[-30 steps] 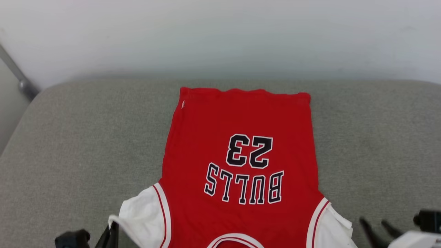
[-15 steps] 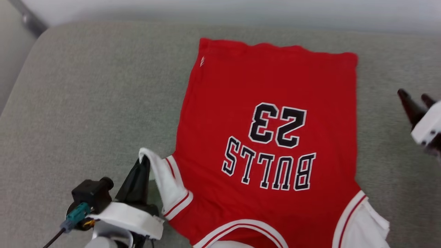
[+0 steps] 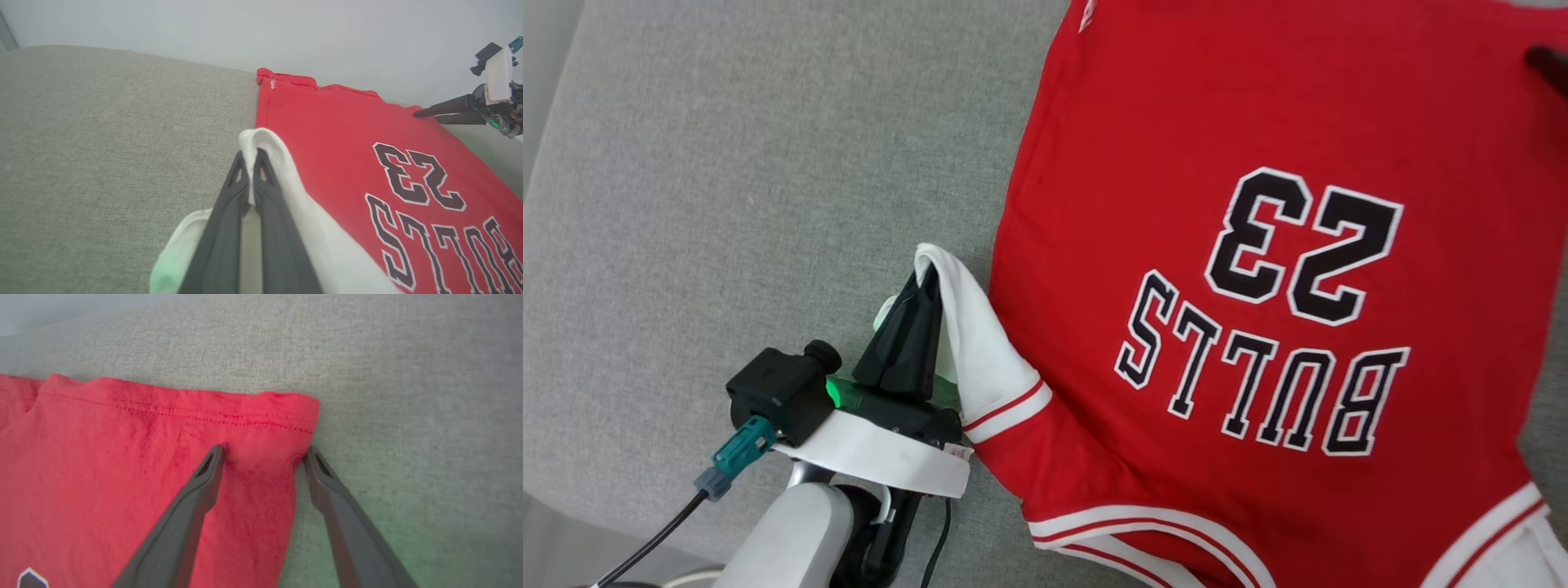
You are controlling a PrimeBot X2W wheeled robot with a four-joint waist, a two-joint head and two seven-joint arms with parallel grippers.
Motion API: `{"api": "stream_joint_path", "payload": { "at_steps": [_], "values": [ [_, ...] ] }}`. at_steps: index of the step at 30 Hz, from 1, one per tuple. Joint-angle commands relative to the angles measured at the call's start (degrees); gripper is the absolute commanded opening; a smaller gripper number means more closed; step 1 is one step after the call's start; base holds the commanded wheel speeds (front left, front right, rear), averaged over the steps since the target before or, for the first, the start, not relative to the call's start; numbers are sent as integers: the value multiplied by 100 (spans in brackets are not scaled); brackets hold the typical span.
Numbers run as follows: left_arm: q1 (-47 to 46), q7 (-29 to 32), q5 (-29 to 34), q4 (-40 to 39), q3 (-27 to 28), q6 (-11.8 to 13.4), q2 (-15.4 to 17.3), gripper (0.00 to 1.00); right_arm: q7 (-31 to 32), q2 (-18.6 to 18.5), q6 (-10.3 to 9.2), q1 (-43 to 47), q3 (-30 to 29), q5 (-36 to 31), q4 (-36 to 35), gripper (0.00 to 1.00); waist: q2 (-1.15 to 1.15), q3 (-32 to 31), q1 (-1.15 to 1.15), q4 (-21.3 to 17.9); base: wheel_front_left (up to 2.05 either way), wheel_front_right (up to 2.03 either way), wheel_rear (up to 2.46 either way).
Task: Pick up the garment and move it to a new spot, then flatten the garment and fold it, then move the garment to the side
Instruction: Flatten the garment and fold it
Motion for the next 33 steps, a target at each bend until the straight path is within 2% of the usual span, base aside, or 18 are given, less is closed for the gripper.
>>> {"api": "stream_joint_path", "payload": {
  "at_steps": [1,6,7,9,10,13,16,23,29,33],
  "values": [
    [-97,-35,53,10,-4,-43,-47,0,61,46,-4,-135,-1,-37,78,100,0,223,-1,145,0,0,0],
    [-191,-60,48,147,-34,-139,-77,0,708,196,-4,126,-2,-90,532,100,0,290,-1,195,0,0,0],
    [-209,-65,69,174,-37,-151,-72,0,851,232,-4,180,-40,-108,611,55,0,286,-1,199,0,0,0],
    [-218,-71,67,219,-48,-181,-95,0,1108,310,-6,246,-93,-140,702,21,0,270,-1,206,0,0,0],
    [-229,-75,68,241,-55,-186,-101,0,1153,333,-6,257,-113,-155,684,0,0,259,-1,210,0,0,0],
    [-257,-82,73,298,-74,-207,-109,0,1224,360,-3,280,-128,-174,588,0,0,196,-1,220,0,0,0],
    [-246,-74,50,356,-87,-218,-118,0,1150,237,-3,239,-99,-164,389,0,0,85,-1,226,0,0,0],
    [51,-44,-29,553,-8,-86,-29,0,929,-255,-4,276,362,-38,-338,0,0,-481,-1,65,0,0,0],
    [476,63,-120,746,139,141,157,0,1078,-743,-4,1133,739,327,-1092,0,0,-1179,-1,-282,0,0,0],
    [834,142,-226,809,300,336,304,0,1258,-933,-4,2140,691,598,-1648,0,0,-1626,-1,-598,0,0,0]
  ]
}}
